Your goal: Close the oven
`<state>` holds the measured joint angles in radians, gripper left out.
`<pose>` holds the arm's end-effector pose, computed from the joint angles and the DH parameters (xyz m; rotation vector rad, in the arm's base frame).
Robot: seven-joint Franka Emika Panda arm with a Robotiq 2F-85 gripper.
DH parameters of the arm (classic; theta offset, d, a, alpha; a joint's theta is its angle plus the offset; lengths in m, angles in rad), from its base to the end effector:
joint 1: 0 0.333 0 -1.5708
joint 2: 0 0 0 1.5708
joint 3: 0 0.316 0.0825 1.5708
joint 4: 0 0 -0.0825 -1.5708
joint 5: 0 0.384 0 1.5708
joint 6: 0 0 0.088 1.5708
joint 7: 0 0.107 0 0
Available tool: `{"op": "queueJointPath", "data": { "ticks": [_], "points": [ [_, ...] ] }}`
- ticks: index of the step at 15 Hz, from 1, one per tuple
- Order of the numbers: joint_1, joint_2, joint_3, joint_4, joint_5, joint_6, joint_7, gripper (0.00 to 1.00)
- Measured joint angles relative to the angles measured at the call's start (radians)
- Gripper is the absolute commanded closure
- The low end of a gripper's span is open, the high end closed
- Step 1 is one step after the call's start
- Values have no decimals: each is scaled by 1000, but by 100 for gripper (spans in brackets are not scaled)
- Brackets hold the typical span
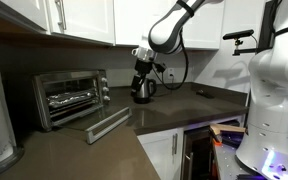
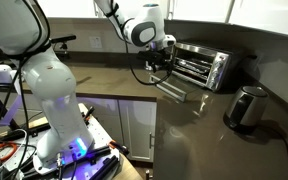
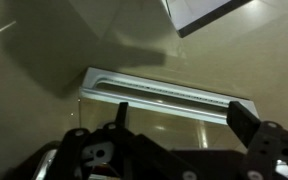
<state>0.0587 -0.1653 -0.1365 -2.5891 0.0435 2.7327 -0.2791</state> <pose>0.4590 -0.0369 0.3473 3.0844 0.2511 0.4837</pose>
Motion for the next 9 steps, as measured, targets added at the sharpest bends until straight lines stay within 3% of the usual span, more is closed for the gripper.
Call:
{"op": "queueJointPath", "data": {
  "ticks": [9],
  "points": [
    [138,168,30,59,470,114,-200,0]
  ]
}}
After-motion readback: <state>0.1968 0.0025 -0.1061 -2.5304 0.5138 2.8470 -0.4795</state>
